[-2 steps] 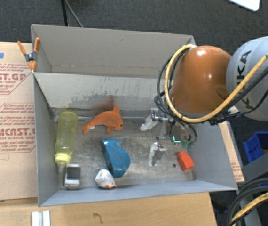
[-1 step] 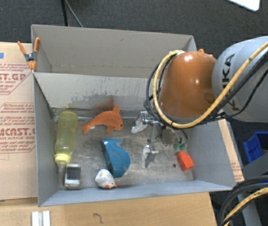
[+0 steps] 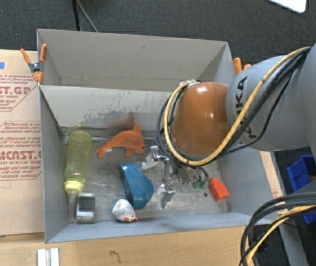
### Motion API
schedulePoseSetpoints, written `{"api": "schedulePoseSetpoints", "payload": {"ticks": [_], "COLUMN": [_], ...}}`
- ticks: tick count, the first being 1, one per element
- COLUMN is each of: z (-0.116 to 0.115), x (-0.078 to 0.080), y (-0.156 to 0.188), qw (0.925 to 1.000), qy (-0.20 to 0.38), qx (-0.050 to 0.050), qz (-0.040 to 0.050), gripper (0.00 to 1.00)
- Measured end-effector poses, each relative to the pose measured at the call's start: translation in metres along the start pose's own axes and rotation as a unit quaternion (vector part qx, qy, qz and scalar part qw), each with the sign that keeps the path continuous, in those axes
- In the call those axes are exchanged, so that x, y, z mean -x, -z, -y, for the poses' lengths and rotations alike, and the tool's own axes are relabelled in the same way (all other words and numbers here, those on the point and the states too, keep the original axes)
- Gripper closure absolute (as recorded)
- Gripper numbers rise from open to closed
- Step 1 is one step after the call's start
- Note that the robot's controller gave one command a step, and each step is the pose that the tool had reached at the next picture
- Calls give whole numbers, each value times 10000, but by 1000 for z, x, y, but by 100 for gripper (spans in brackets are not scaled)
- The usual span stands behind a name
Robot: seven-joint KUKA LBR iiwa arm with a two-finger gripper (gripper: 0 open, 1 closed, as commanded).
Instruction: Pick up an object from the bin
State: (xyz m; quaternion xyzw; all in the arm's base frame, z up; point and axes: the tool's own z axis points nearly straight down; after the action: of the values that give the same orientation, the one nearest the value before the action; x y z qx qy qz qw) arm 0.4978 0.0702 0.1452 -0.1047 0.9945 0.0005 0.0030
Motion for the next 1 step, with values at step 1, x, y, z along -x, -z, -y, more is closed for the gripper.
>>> {"api": "schedulePoseSetpoints", "payload": {"ticks": [1], "z": [-30], "x": [7], "y": [-30], "qw": [9997], "qy": [-227], "qx": [-9], "qz": [16], "gripper": [0]}}
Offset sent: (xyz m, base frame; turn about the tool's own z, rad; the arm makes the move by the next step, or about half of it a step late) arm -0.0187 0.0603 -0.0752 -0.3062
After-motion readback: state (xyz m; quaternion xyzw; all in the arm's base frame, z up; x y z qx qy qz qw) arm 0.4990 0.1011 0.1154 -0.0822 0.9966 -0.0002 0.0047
